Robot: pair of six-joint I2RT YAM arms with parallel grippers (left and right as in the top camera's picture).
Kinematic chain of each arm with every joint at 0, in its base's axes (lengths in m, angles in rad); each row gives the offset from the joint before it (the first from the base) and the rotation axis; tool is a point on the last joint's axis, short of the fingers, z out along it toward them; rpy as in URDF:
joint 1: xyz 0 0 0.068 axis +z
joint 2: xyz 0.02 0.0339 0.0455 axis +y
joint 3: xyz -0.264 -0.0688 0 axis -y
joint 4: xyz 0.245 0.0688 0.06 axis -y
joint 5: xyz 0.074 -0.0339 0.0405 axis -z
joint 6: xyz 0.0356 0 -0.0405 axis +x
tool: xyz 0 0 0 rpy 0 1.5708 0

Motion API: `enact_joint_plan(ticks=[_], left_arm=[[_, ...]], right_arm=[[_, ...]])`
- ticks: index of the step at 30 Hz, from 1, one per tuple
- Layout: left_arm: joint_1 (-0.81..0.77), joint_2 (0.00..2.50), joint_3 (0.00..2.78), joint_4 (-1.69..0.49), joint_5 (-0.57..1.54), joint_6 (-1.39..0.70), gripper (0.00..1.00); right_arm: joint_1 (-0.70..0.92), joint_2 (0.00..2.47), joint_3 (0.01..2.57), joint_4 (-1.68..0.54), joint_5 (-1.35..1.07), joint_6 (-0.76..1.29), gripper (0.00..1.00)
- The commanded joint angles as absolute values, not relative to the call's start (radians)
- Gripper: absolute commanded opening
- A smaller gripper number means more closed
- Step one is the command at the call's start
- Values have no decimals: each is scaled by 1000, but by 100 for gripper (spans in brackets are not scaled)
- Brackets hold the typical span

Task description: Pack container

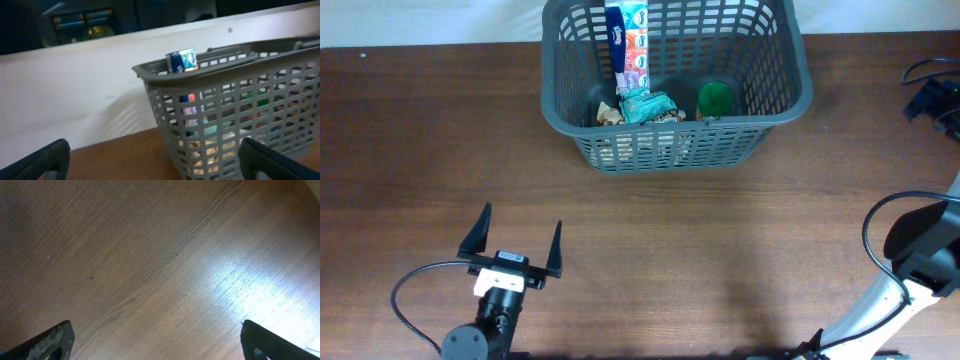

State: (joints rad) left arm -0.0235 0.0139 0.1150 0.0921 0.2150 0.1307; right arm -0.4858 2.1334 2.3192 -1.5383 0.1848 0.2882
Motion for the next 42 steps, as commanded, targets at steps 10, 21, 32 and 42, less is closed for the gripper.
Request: enact_joint_plan(ticks=[10, 21, 32, 42], left_arm=[[-5, 6, 8, 162, 116, 94, 99], [-5, 6, 8, -69, 108, 94, 99], [-5, 6, 8, -69, 108, 94, 99], [-5, 6, 8, -69, 108, 94, 99]], right_arm=[[-490, 2133, 2313, -1536, 187, 297, 99], [-490, 2133, 2313, -1536, 187, 297, 99], [-490, 2133, 2313, -1536, 187, 297, 99], [-490, 2133, 2313, -1536, 187, 297, 99]])
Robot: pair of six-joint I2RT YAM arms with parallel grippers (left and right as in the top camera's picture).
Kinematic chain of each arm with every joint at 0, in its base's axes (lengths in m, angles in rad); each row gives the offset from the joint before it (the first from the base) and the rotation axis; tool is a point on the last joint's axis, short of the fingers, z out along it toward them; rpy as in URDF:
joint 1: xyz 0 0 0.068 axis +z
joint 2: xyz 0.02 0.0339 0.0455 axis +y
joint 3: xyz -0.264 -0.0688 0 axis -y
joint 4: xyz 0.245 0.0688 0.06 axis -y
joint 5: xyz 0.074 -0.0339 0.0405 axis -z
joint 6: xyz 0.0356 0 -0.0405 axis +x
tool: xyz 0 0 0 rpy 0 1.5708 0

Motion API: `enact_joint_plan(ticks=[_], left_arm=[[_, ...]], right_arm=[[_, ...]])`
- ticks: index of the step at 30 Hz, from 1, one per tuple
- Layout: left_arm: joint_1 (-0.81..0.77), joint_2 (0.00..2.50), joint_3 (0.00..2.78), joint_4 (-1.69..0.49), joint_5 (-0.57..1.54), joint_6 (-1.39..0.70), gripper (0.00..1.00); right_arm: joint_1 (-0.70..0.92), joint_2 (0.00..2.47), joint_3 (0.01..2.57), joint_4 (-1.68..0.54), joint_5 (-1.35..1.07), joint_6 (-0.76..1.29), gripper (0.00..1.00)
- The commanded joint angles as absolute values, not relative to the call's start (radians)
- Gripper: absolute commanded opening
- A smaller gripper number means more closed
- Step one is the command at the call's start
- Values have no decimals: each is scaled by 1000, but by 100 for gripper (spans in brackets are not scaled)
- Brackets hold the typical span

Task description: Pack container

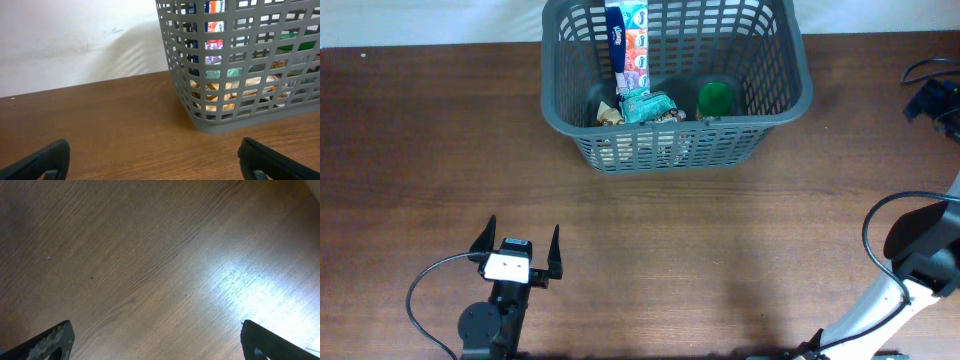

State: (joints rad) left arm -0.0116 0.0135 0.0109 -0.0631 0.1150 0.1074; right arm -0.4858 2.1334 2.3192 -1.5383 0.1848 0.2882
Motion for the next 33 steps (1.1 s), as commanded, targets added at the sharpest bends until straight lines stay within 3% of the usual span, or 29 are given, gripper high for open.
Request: enact_joint_plan(ticks=[1, 33], left_arm=[[-6, 6, 8, -69, 108, 94, 99], [-6, 6, 8, -69, 108, 94, 99]], right_arm=[[-490, 2133, 2313, -1536, 187, 297, 99], [-478, 2061, 2313, -1464, 271, 297, 99]])
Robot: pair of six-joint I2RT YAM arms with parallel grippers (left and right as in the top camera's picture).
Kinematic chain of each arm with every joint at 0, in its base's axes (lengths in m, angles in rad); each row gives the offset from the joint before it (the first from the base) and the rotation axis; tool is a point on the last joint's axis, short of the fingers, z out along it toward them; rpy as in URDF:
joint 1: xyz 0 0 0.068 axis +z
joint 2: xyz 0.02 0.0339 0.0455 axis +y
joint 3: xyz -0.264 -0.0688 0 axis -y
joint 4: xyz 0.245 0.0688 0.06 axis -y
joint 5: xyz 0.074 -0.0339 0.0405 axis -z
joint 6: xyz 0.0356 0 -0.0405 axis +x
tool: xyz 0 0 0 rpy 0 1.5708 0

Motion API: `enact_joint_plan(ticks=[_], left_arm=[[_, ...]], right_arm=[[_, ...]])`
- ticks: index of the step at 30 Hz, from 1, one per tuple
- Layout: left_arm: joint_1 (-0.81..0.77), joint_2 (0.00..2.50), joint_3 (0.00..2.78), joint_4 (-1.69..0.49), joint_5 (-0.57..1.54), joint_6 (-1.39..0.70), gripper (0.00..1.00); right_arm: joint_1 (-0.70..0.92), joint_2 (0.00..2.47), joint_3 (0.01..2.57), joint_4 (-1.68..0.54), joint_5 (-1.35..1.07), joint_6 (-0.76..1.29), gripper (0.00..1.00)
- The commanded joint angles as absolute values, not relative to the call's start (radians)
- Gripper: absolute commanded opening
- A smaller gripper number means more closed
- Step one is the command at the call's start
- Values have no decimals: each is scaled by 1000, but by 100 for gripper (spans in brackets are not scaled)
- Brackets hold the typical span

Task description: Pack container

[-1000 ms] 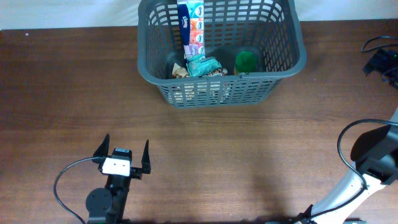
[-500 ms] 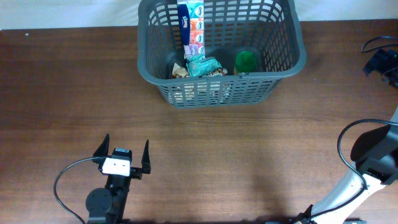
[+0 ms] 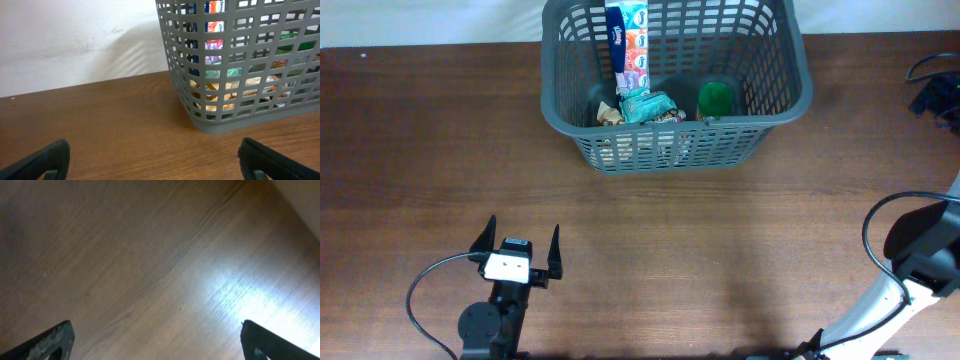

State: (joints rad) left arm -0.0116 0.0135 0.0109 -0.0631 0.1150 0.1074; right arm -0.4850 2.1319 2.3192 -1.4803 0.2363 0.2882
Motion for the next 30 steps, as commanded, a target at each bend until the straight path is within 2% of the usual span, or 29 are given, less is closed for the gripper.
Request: enact_joint_plan(ticks=[1, 8, 13, 18, 28, 30], left_arm=[[-5, 6, 8, -69, 108, 94, 99], [-6, 6, 8, -69, 108, 94, 99], [-6, 6, 8, -69, 108, 94, 99], [-5, 6, 8, -69, 108, 94, 99], [-5, 6, 8, -69, 108, 94, 99], [-5, 6, 8, -69, 108, 94, 99]], right_arm=[[-477, 2040, 2313, -1448, 271, 297, 99], [-421, 1877, 2304, -1321, 271, 295, 99], [-331, 1732, 2190, -1057, 271, 253, 99], [-242, 1535, 1937, -745, 274, 214, 99], [-186, 1264, 1628, -654, 266, 218, 99], [-168, 1189, 1522, -564, 266, 218, 99]])
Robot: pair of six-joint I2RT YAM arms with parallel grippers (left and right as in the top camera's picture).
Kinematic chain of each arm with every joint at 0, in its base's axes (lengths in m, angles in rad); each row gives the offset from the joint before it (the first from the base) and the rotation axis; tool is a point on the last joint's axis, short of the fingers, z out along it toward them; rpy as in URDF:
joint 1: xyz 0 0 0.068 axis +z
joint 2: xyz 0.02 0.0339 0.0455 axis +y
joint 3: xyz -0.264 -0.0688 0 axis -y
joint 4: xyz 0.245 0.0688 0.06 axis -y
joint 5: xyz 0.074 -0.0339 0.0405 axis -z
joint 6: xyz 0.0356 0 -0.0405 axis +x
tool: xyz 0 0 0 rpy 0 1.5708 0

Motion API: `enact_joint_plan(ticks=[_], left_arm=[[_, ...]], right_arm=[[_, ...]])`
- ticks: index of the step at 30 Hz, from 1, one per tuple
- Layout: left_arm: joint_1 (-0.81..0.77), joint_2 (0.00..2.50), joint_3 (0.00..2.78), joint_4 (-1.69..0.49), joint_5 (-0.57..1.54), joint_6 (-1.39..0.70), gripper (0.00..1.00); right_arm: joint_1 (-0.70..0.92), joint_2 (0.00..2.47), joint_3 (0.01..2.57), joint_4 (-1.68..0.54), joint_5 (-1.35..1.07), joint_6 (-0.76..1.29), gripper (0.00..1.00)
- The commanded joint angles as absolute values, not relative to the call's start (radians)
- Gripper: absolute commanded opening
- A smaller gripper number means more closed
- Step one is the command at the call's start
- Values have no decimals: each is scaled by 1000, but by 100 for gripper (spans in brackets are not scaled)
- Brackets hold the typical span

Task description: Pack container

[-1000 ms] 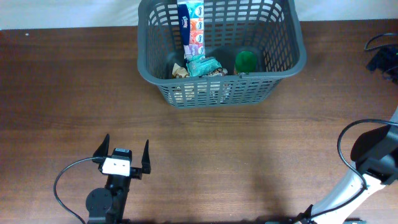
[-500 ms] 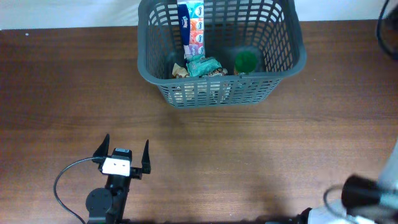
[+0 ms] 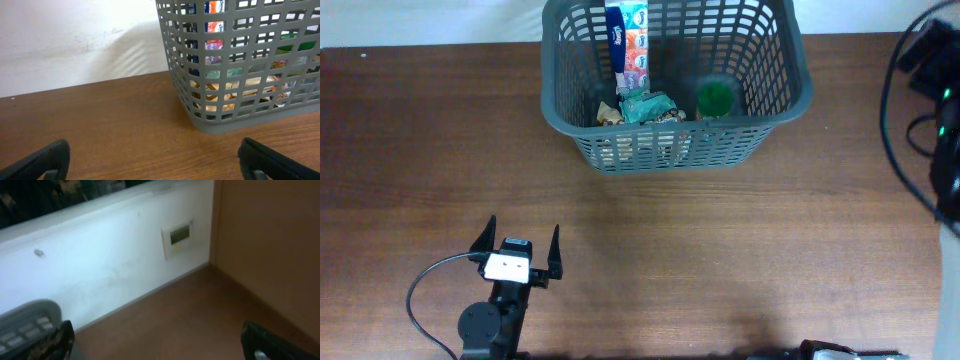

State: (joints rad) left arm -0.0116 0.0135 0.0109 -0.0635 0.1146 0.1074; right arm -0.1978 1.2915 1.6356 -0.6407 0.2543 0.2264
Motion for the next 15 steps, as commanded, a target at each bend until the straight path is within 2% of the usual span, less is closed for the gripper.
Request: enact_joint_plan(ticks=[1, 8, 15], left_arm=[[-6, 6, 8, -69, 108, 94, 99], [-5, 6, 8, -69, 108, 94, 99], [-5, 6, 8, -69, 108, 94, 99]], right_arm=[[-160, 1160, 1475, -516, 266, 218, 99], [-73, 879, 983, -17, 266, 218, 99], [-17, 665, 635, 242, 266, 218, 99]])
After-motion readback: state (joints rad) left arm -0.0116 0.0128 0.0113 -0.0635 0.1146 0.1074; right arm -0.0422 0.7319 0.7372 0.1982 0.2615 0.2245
